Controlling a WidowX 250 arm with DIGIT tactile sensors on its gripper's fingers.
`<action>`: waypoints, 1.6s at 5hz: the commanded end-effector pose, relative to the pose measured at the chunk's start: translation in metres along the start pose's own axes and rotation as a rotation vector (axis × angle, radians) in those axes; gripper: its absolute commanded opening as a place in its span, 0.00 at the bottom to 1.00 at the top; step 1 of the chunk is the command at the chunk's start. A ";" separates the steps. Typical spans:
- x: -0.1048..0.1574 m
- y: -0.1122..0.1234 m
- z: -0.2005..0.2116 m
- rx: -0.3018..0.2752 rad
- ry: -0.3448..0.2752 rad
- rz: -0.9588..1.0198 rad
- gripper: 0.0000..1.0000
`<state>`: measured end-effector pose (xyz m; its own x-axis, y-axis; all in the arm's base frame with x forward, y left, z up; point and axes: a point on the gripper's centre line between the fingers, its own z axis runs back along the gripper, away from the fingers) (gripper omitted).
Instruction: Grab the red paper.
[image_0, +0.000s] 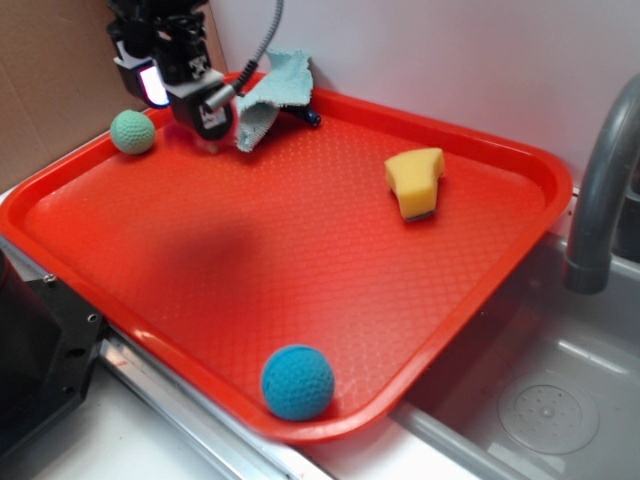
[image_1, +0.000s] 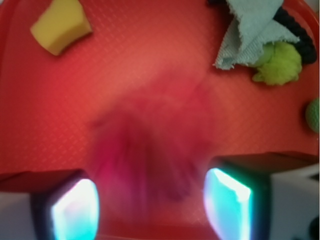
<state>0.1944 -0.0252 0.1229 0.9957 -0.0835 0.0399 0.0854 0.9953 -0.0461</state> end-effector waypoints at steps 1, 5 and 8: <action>0.014 0.001 0.009 0.048 -0.090 0.039 0.00; 0.017 0.008 -0.040 -0.010 -0.071 -0.141 1.00; 0.008 0.014 -0.093 -0.032 -0.062 -0.157 1.00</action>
<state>0.2059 -0.0150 0.0265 0.9699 -0.2270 0.0885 0.2334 0.9698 -0.0702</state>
